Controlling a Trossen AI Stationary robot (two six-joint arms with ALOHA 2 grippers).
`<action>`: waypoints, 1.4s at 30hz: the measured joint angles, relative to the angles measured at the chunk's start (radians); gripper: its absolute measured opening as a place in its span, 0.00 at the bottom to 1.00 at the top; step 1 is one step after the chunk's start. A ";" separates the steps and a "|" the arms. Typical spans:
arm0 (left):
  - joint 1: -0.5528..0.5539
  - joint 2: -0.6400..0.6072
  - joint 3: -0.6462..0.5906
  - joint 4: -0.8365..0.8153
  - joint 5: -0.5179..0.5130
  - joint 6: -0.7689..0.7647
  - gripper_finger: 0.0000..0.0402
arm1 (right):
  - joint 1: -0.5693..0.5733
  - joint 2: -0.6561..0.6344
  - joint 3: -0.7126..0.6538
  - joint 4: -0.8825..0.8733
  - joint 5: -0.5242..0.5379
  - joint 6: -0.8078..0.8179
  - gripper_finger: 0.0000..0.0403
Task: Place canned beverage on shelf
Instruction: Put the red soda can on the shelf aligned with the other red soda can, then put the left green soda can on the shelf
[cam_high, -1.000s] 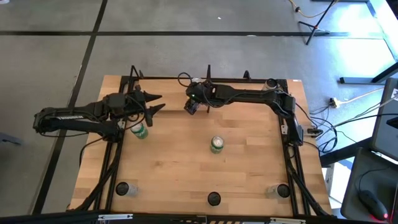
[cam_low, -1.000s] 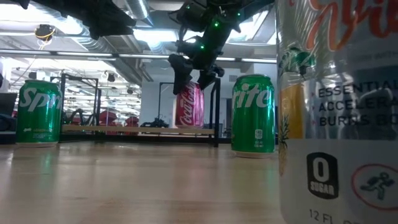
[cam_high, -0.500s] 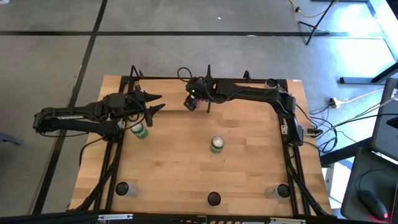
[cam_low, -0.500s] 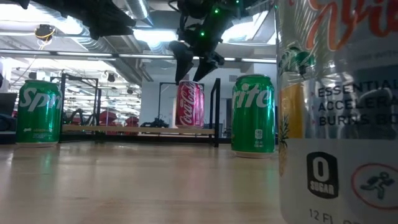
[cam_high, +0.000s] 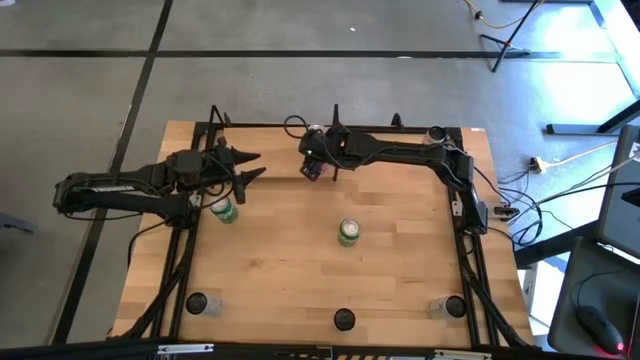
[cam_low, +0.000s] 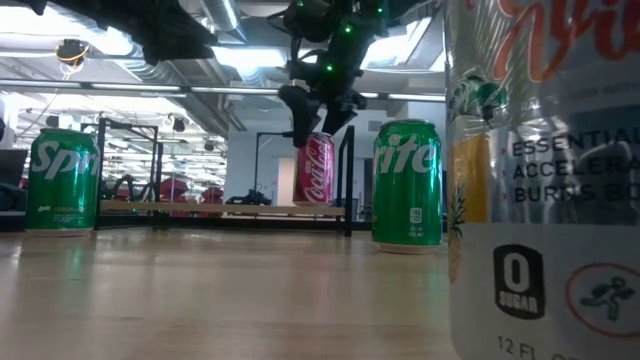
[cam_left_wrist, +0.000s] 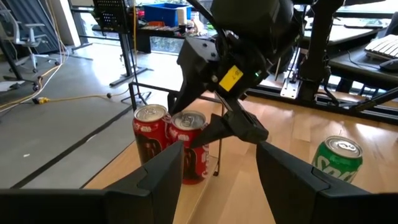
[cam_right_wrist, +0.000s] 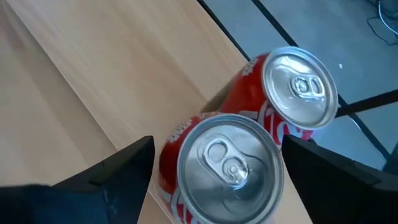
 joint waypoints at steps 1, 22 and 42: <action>0.000 0.000 0.000 0.000 0.000 0.000 0.48 | 0.001 0.000 0.000 0.005 -0.002 0.000 0.84; -0.017 0.135 0.327 -0.596 0.145 -0.135 0.48 | 0.185 -0.226 0.072 -0.272 -0.116 -0.179 0.84; -0.008 0.292 0.511 -0.999 0.280 -0.729 0.56 | 0.261 -0.815 -0.541 -0.141 -0.090 -0.053 0.84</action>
